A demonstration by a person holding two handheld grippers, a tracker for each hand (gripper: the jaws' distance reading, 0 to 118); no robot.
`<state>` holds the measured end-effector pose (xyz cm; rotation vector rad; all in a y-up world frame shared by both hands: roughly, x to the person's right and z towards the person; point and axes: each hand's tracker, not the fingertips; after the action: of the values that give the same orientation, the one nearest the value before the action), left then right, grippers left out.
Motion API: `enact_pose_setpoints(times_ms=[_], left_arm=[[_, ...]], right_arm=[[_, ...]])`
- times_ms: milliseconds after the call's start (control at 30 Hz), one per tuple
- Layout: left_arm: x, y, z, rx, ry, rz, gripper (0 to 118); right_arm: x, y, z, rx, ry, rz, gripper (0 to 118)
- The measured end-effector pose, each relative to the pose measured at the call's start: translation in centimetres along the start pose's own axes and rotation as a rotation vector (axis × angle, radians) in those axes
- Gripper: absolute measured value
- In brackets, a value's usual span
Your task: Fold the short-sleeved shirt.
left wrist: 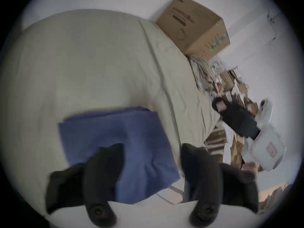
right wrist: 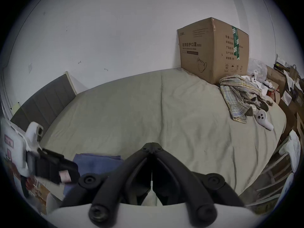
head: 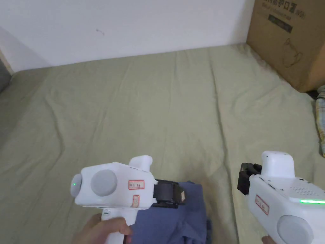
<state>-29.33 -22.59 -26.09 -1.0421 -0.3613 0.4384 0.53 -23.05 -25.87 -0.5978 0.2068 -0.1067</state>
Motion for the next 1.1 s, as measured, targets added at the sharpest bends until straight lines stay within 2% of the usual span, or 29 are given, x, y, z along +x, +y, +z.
enact_pose_setpoints(times_ms=[67, 100, 400, 467, 633, 833, 1000, 1100], left_arm=[[-1.3, 0.3, 1.0, 0.035, 0.044, 0.039, 8], [-1.9, 0.1, 1.0, 0.033, 0.078, 0.048, 1], [-1.7, -3.4, -4.1, -0.126, 0.013, 0.094, 1], [-0.4, -4.0, -5.7, -0.155, -0.016, 0.082, 1], [3.0, -4.7, -8.1, -0.186, 0.022, 0.010, 0], [5.6, -5.2, -7.4, -0.202, 0.043, -0.133, 0], [6.5, -5.7, -7.2, -0.237, -0.090, -0.125, 0], [5.4, -5.5, -6.2, -0.198, -0.107, -0.074, 0]], right_arm=[[-0.2, -0.2, -0.2, -0.004, 0.009, 0.001, 1], [-0.4, -0.3, -0.3, -0.006, 0.015, 0.002, 1], [-0.8, -0.8, -0.6, -0.025, 0.041, 0.004, 1], [-0.7, -0.8, -0.5, -0.028, 0.037, 0.006, 1], [0.1, -0.9, -0.3, -0.028, 0.025, -0.010, 1], [0.4, -0.8, 0.0, -0.027, 0.016, -0.015, 1], [0.1, -0.6, 0.2, -0.029, 0.021, -0.017, 1], [-0.5, -0.2, 0.6, -0.025, 0.030, 0.007, 1]])
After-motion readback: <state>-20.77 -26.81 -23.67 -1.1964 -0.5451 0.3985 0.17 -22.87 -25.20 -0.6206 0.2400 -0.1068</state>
